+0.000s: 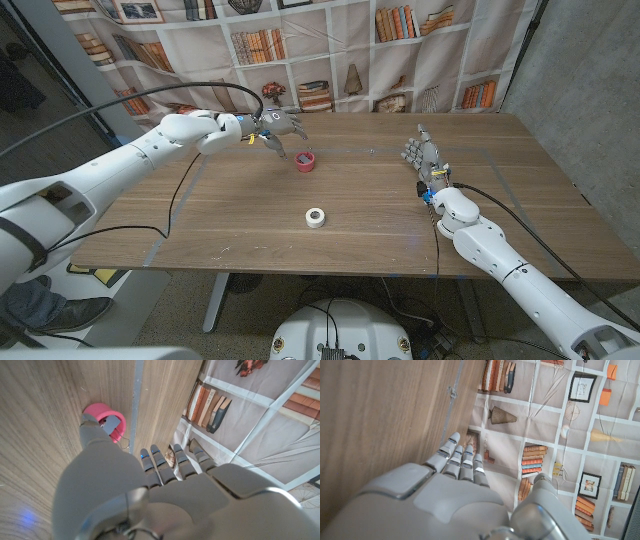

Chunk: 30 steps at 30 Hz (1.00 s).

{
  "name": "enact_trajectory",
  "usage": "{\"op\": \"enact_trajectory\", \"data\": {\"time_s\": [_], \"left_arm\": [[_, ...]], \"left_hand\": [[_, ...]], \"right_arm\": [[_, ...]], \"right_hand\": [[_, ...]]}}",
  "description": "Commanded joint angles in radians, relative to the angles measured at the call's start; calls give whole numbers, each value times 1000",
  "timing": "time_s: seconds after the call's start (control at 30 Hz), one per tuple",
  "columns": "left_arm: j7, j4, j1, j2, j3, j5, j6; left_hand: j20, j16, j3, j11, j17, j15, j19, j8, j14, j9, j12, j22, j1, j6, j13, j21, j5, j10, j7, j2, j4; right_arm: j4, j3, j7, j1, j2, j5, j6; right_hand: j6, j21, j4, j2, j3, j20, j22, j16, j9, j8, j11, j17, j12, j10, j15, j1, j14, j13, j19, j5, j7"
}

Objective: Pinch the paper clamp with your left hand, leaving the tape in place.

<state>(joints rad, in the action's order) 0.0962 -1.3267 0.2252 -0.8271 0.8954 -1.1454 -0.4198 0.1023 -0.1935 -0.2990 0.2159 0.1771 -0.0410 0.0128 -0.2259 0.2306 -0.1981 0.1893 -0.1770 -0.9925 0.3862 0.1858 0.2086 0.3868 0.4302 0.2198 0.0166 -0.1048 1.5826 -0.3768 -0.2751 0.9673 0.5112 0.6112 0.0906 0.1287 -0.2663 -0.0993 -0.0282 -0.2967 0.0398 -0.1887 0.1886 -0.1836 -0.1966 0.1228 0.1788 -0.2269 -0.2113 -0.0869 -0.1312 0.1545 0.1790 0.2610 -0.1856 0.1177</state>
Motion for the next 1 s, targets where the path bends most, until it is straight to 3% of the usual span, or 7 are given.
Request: {"op": "enact_trajectory", "data": {"time_s": [0.03,1.0], "left_arm": [[53,100,-41,49,65,11,-18],[103,226,-103,119,153,48,-9]], "left_hand": [[5,2,-7,3,3,-142,10,-7,11,-3,-3,-1,-1,14,3,0,9,-7,2,-1,5],[18,-4,-8,2,7,-144,19,-2,29,-5,5,-2,-13,3,9,-5,20,-16,1,15,13]], "right_arm": [[3,-5,3,-5,2,3,-16],[25,3,-7,16,13,14,-27]], "right_hand": [[9,-4,-2,11,4,20,-1,2,-5,-2,-3,5,1,-8,4,-2,11,6,12,1,-5],[10,-2,-3,13,7,14,-1,1,-5,-1,-2,6,0,-19,2,-1,20,6,13,1,-7]]}}
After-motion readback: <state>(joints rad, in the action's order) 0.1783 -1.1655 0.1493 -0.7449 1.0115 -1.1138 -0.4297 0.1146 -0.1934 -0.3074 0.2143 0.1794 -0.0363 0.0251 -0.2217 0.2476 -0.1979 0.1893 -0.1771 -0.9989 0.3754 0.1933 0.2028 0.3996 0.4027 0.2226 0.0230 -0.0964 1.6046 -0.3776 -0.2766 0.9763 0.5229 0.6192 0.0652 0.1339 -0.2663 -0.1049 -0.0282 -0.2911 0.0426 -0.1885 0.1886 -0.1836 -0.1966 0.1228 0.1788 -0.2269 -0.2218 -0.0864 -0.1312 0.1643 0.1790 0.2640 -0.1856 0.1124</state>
